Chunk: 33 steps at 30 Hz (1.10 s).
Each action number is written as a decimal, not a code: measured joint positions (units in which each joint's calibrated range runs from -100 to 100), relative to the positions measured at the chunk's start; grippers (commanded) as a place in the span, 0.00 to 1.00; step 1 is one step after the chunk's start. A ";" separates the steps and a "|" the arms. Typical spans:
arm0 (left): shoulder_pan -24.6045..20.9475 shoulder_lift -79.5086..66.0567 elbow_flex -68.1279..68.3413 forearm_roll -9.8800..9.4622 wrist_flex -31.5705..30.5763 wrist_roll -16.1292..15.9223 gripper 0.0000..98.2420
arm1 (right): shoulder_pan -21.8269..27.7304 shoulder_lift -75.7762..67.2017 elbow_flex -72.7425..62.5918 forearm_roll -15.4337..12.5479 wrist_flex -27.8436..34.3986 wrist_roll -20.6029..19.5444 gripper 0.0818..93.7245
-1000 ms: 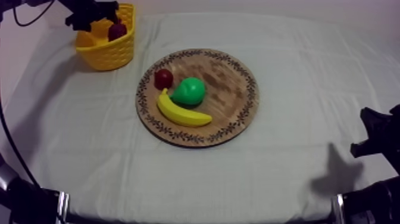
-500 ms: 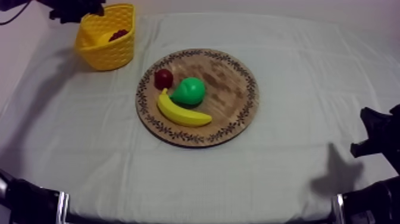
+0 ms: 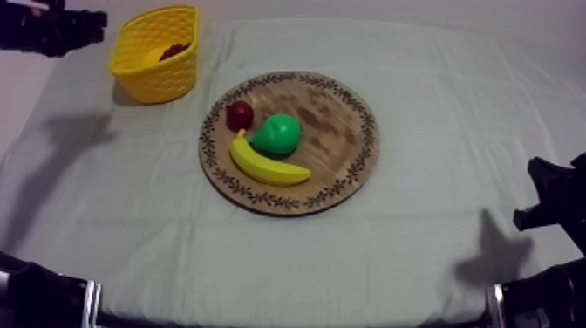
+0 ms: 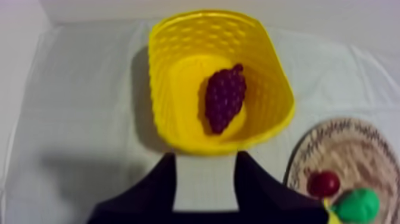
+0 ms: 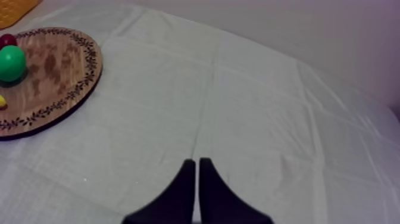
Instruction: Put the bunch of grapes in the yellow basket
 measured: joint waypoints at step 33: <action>-3.92 -66.90 51.94 -0.45 9.00 -0.88 0.01 | 0.00 0.00 0.00 0.00 0.07 0.00 0.00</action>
